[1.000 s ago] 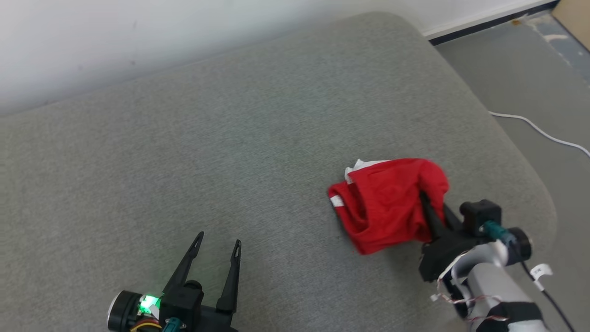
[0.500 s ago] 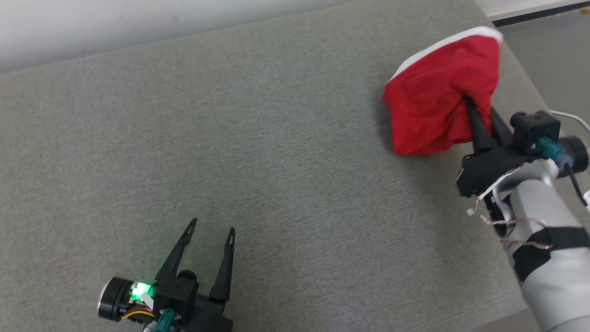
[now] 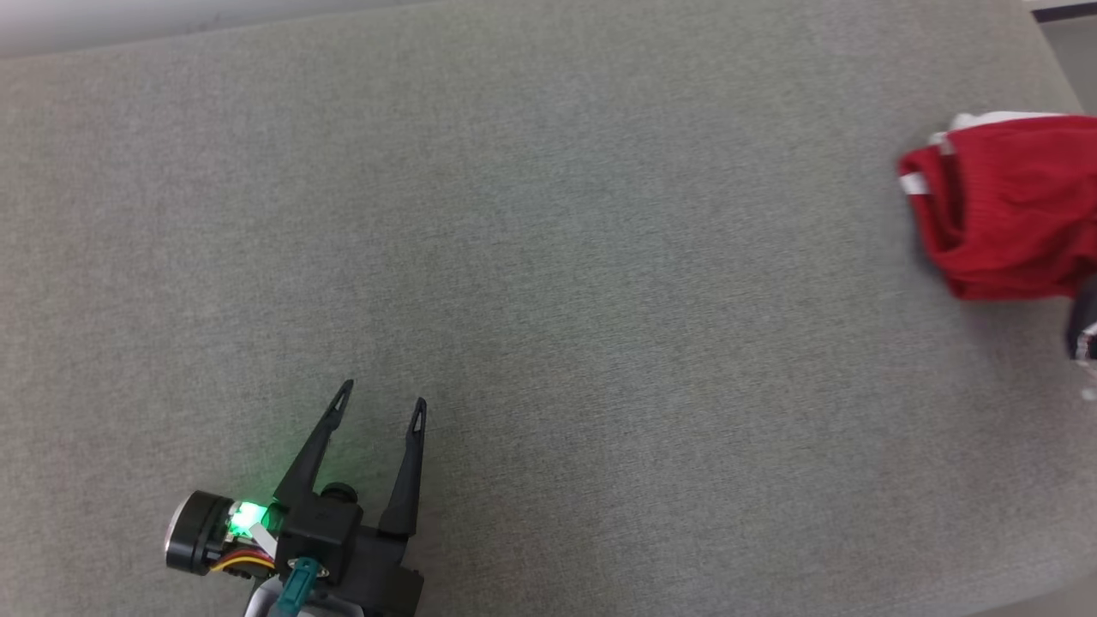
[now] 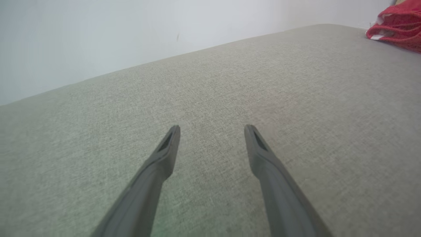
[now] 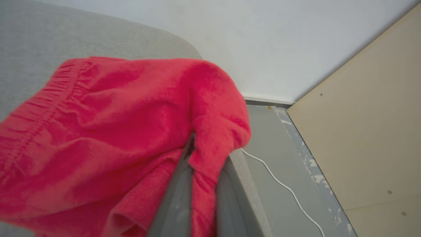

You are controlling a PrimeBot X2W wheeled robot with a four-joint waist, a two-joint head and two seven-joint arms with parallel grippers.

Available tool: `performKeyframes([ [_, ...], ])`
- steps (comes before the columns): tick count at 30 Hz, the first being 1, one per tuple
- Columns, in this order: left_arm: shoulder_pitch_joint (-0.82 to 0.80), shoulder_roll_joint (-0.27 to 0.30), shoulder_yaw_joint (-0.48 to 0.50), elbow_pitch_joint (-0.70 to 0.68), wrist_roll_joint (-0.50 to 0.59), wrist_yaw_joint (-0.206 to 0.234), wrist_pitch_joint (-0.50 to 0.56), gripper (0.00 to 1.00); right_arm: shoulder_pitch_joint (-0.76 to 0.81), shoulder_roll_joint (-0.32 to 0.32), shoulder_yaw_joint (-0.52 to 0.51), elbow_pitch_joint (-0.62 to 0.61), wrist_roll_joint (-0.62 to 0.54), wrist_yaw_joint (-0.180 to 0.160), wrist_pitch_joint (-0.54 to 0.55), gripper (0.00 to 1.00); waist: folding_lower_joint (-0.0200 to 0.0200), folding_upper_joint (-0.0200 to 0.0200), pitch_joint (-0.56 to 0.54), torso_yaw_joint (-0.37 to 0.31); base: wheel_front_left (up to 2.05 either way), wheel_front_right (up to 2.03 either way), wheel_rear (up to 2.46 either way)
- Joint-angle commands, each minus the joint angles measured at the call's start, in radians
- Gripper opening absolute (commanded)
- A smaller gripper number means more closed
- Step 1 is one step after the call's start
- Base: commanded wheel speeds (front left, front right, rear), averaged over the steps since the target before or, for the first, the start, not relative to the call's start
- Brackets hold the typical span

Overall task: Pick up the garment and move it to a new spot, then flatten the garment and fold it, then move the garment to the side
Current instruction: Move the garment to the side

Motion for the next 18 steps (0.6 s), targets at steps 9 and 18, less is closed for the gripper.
performKeyframes([
  [9,-0.006,0.011,0.005,0.000,-0.014,0.025,-0.003,1.00,0.011,-0.083,-0.221,0.056,-0.129,0.000,0.036,1.00,-0.0002,-0.0001,0.018,0.014,0.00,0.00,0.00],
  [18,0.011,0.005,0.021,0.003,-0.029,0.043,-0.003,1.00,0.061,0.075,-0.405,-0.189,-0.267,0.000,-0.011,1.00,-0.0002,-0.0001,-0.028,0.012,0.00,0.00,0.00],
])
